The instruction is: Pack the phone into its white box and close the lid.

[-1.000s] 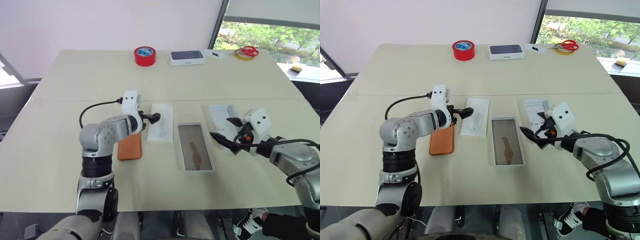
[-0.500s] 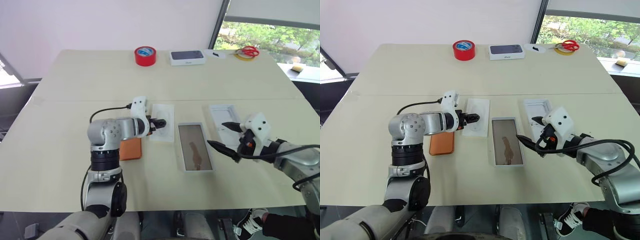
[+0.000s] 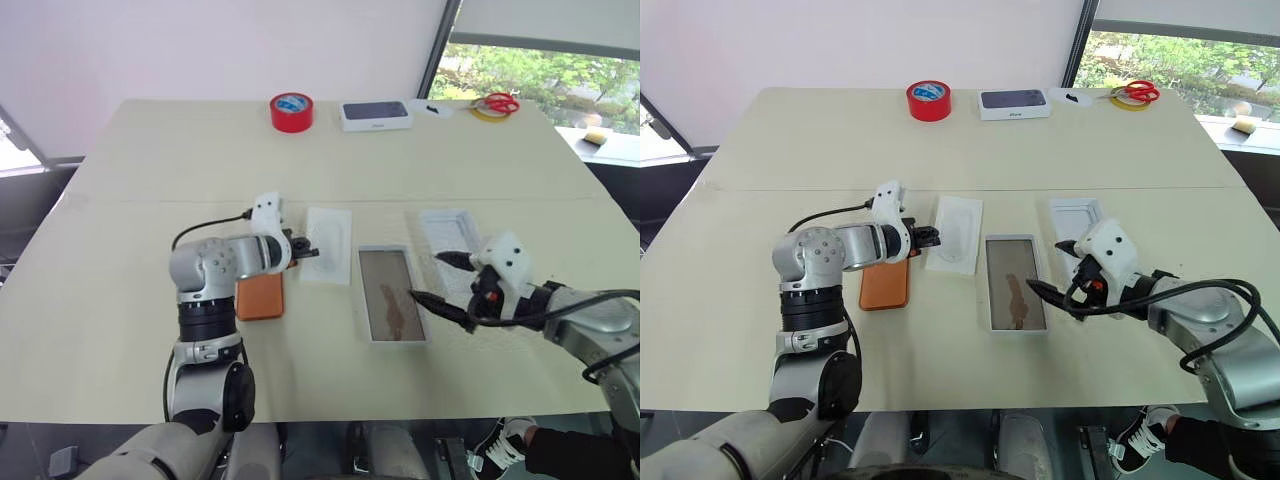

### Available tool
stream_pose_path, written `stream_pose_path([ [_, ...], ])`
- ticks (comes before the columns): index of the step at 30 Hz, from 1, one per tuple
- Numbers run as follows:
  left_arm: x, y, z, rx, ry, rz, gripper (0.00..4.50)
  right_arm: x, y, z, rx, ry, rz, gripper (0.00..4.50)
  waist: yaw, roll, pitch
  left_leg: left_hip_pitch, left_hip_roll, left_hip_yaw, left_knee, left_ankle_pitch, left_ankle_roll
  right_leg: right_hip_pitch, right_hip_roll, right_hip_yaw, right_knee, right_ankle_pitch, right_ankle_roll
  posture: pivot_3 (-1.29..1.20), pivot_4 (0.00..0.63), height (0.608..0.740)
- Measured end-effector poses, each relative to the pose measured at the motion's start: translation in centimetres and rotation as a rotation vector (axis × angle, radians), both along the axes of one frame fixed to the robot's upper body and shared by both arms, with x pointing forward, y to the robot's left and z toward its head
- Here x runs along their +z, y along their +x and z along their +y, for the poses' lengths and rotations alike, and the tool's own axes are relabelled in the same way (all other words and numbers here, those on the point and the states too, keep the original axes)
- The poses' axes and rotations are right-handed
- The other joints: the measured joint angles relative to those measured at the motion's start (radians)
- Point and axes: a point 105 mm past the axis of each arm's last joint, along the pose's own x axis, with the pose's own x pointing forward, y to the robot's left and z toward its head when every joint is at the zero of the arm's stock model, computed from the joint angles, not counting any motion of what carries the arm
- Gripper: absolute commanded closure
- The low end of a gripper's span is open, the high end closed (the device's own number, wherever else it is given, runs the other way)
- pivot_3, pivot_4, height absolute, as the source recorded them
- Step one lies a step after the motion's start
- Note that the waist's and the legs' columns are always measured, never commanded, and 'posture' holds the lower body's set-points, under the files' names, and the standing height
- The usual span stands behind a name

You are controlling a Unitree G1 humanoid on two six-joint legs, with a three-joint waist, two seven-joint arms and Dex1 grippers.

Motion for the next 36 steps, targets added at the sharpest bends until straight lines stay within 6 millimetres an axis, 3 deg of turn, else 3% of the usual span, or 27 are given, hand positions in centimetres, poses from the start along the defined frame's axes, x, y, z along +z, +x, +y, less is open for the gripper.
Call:
stream_pose_path([
  [9,0.4,-0.2,1.2,0.041,-0.128,0.021,4.47,-3.0,-3.4,2.8,0.246,-0.174,0.148,0.00,-0.001,-0.001,0.000,0.000,0.000,-0.001,0.000,0.000,0.000,0.000,0.000,0.000,0.000,0.000,0.000,0.00,0.150,0.730],
  [18,1.8,-0.2,2.4,0.066,-0.276,-0.011,4.47,-5.2,-4.0,3.5,0.335,-0.272,0.172,0.00,-0.001,-0.002,0.001,0.000,0.000,0.000,0.000,0.000,0.000,0.000,0.000,0.000,0.000,0.000,0.000,0.00,0.150,0.730],
  [22,3.4,-0.1,3.0,0.071,-0.309,-0.068,4.50,-5.8,-3.9,3.8,0.369,-0.302,0.169,1.37,-0.001,-0.002,0.001,0.000,0.000,0.000,0.000,0.000,0.000,0.000,0.000,0.000,0.000,0.000,0.000,0.00,0.150,0.730],
  [28,3.8,0.0,3.3,0.078,-0.335,-0.080,4.50,-6.2,-3.4,3.9,0.405,-0.347,0.156,4.46,0.000,-0.002,0.001,0.000,0.000,-0.001,0.001,0.000,0.000,0.000,0.000,0.000,0.000,0.000,0.000,0.00,0.150,0.730],
  [32,4.1,-0.1,3.4,0.076,-0.357,-0.091,4.50,-6.4,-2.8,4.1,0.424,-0.376,0.132,4.46,-0.001,-0.002,0.001,0.000,0.000,-0.001,0.000,0.001,-0.001,0.000,0.000,0.000,0.000,0.000,0.000,0.00,0.150,0.730],
  [36,4.8,0.2,4.9,0.123,-0.379,-0.119,4.50,-6.3,-2.2,5.2,0.468,-0.375,0.096,4.46,-0.004,-0.002,0.001,0.000,0.000,-0.001,0.000,0.002,-0.003,0.000,0.000,0.000,0.000,0.000,0.000,0.00,0.150,0.730],
])
